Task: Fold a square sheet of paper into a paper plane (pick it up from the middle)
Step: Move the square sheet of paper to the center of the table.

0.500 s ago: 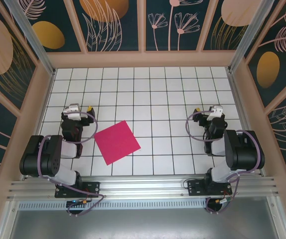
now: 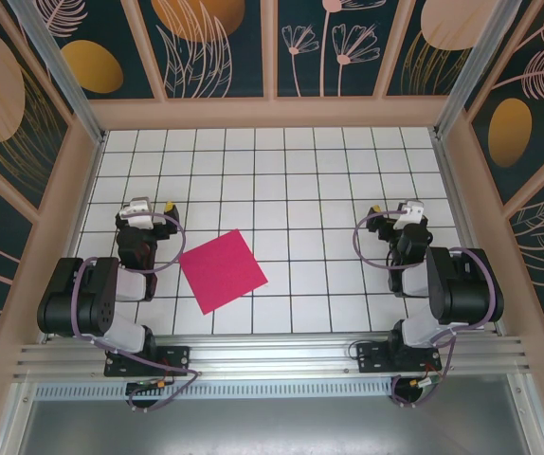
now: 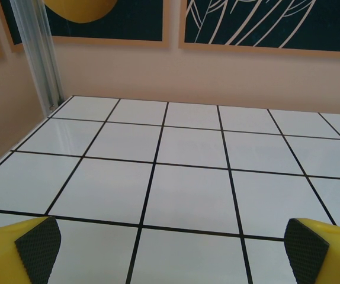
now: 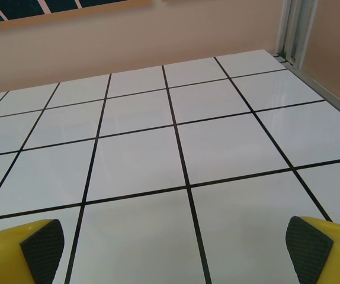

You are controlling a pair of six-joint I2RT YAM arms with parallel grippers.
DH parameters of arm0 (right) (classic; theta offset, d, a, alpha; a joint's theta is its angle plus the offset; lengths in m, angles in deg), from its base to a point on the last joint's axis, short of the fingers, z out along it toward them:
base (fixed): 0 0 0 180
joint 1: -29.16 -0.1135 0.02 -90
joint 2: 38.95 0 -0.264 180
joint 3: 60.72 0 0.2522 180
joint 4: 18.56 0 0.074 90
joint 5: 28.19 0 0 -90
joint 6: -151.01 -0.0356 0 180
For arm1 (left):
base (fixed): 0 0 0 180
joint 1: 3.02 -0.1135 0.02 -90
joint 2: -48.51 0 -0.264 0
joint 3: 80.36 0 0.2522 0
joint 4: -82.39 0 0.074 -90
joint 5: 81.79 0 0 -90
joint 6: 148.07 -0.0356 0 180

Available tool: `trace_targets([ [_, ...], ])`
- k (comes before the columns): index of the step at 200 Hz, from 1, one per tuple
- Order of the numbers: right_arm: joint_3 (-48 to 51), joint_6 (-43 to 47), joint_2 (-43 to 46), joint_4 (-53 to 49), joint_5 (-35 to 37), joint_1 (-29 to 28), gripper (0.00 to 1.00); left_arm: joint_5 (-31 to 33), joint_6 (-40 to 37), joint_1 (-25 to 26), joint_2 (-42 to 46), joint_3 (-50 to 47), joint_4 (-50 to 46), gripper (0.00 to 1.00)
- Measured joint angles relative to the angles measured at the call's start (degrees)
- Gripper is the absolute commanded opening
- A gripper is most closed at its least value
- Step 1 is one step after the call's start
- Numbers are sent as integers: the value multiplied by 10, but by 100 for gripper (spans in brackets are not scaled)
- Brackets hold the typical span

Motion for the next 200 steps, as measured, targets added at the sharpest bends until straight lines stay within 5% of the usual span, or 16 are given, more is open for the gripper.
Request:
trace_targets([
  [159, -1, 5, 2, -2, -11, -1, 99, 2, 0, 0, 0, 0, 0, 99],
  [200, -52, 10, 83, -139, -17, -20, 99, 1, 0, 0, 49, 16, -71, 99],
])
